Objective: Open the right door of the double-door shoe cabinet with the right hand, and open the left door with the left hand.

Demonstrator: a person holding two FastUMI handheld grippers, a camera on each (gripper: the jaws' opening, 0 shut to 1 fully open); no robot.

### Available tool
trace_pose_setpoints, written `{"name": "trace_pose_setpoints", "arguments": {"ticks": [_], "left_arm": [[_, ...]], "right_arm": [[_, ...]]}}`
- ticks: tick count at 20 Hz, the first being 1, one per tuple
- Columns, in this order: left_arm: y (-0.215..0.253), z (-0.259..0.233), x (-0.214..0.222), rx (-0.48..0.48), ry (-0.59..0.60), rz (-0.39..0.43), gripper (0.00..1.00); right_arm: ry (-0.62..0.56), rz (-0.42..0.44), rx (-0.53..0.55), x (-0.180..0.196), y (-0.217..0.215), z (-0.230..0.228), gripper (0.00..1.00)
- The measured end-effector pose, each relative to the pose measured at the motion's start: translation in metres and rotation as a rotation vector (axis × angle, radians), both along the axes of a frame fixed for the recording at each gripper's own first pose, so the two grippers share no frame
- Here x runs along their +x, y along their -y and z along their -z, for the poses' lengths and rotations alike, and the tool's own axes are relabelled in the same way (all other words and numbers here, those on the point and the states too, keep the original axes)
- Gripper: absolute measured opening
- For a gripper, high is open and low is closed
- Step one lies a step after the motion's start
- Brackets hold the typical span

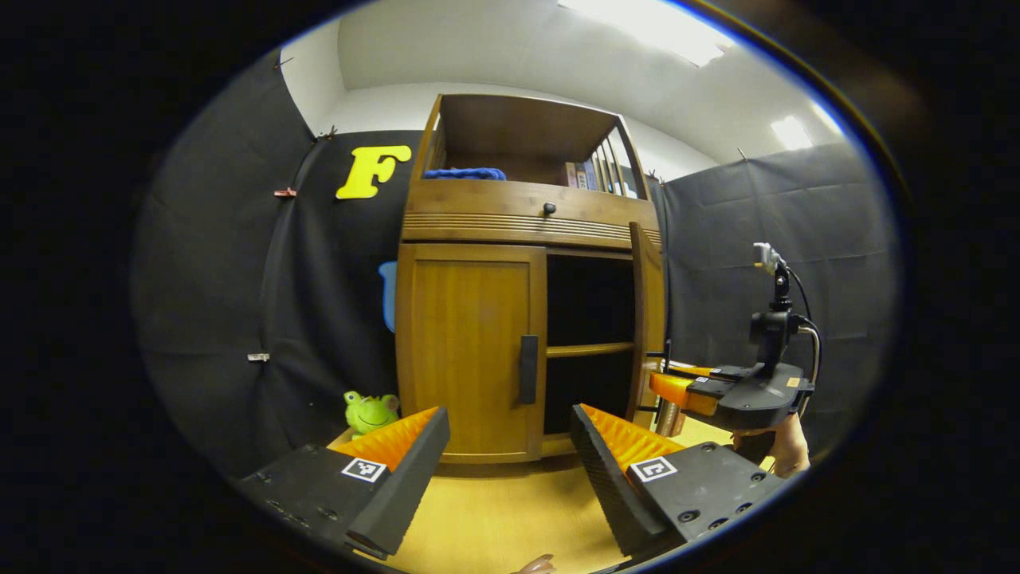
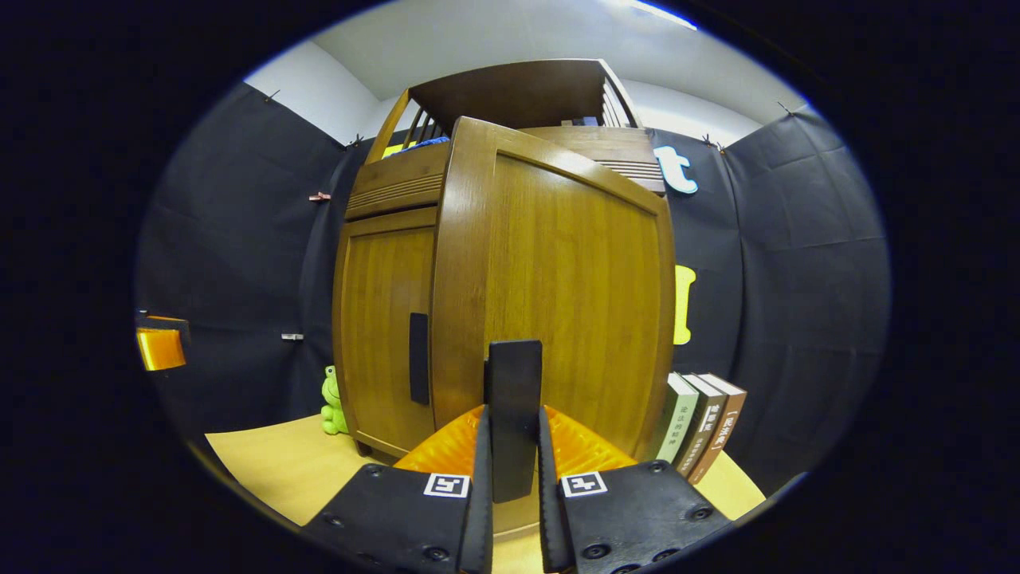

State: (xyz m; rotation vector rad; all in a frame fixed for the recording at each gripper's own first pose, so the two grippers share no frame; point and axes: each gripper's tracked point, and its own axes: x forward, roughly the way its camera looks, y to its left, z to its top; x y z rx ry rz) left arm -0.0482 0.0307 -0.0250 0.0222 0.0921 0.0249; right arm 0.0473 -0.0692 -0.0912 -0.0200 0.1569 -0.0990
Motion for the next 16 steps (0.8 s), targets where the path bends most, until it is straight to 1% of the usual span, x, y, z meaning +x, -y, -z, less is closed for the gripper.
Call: {"name": "trace_pose_setpoints", "arguments": {"ticks": [1, 2, 5, 6, 7, 8, 9, 10, 13, 14, 15, 16], "left_arm": [[0.005, 0.001, 0.003, -0.004, -0.002, 0.014, 0.95], [0.011, 0.002, 0.006, -0.010, 0.000, 0.027, 0.95], [0.032, 0.006, 0.020, -0.023, 0.006, 0.081, 0.95], [0.038, 0.007, 0.025, -0.023, 0.008, 0.095, 0.95], [0.042, 0.009, 0.030, -0.021, 0.010, 0.100, 0.95], [0.046, 0.011, 0.035, -0.018, 0.009, 0.103, 0.95], [0.050, 0.014, 0.040, -0.017, 0.004, 0.109, 0.94], [0.054, 0.018, 0.045, -0.019, -0.002, 0.117, 0.95], [0.066, 0.023, 0.055, -0.037, -0.010, 0.144, 0.95], [0.070, 0.023, 0.059, -0.038, -0.006, 0.149, 0.94], [0.071, 0.021, 0.062, -0.037, 0.001, 0.149, 0.94], [0.074, 0.021, 0.064, -0.036, 0.008, 0.148, 0.94]], "right_arm": [[0.000, 0.007, -0.004, -0.006, 0.004, -0.002, 0.23], [0.001, 0.015, -0.007, -0.012, 0.010, -0.004, 0.27], [0.006, 0.053, -0.004, -0.030, 0.027, -0.010, 0.27], [0.006, 0.065, -0.002, -0.034, 0.032, -0.011, 0.22], [0.008, 0.076, -0.003, -0.040, 0.037, -0.014, 0.26], [0.005, 0.088, -0.010, -0.044, 0.043, -0.014, 0.22], [0.000, 0.098, -0.022, -0.048, 0.048, -0.013, 0.22], [-0.008, 0.108, -0.034, -0.053, 0.054, -0.013, 0.26], [-0.025, 0.129, -0.050, -0.063, 0.068, -0.007, 0.26], [-0.022, 0.136, -0.053, -0.066, 0.074, -0.008, 0.22], [-0.018, 0.142, -0.055, -0.069, 0.079, -0.010, 0.22], [-0.013, 0.149, -0.057, -0.073, 0.085, -0.013, 0.26]]}}
